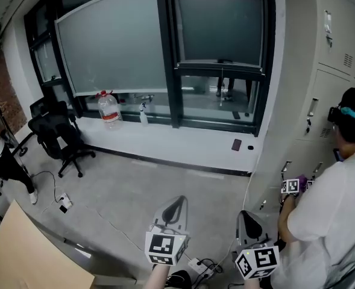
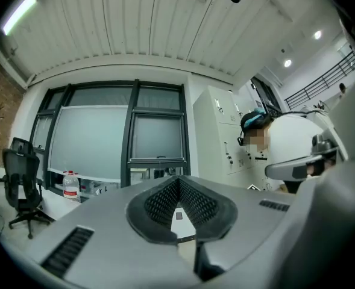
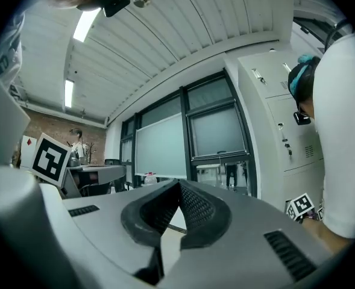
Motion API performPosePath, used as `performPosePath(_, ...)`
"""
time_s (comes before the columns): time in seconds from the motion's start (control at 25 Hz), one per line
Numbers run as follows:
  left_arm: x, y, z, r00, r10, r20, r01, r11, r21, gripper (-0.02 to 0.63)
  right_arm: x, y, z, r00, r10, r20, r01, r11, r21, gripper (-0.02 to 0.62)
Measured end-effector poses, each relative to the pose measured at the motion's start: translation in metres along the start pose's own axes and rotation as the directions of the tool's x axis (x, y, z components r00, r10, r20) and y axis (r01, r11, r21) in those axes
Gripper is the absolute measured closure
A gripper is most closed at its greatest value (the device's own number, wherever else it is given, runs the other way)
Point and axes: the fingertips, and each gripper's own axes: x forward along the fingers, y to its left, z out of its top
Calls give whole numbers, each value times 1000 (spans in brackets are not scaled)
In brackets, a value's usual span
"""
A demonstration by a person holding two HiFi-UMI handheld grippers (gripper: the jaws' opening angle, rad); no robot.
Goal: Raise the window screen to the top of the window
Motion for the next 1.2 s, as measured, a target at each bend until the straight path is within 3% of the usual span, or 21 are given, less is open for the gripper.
performPosePath(0.12, 3, -1, -1, 1000, -9, 2, 9, 1000, 5, 603, 11, -3, 0, 1000, 29, 3, -29, 999, 20, 589)
performPosePath(0.28, 26, 17, -12, 1000, -26, 3, 26, 999, 21, 603, 40, -1, -11, 997, 66, -27, -67, 998, -22, 589)
performPosePath(0.4, 46, 44, -7, 996, -55, 75, 54, 999, 6, 603, 80, -10, -27, 997, 15, -81, -17, 1000, -25, 589)
performPosePath(0.48, 59, 72, -3, 993, -35, 114, 39, 999, -33, 603, 111, -10, -29, 995, -18, -101, 18, 1000, -5, 589)
performPosePath(0.6, 90, 119, -7, 995, -5, 98, 12, 998, -69, 603, 157, -4, -14, 997, -30, -67, 30, 1000, 4, 589)
performPosePath(0.84, 138, 175, -3, 992, -77, 103, 89, 988, -123, 603, 228, 11, 2, 999, -35, -23, 34, 998, -43, 589)
performPosePath(1.04, 177, 200, -1, 991, -67, 113, 76, 994, -74, 603, 265, -13, 15, 997, -78, 14, 78, 997, -21, 589)
performPosePath(1.2, 222, 219, -12, 992, -69, 106, 77, 994, -79, 603, 305, -39, 7, 995, -99, 1, 99, 995, -5, 589)
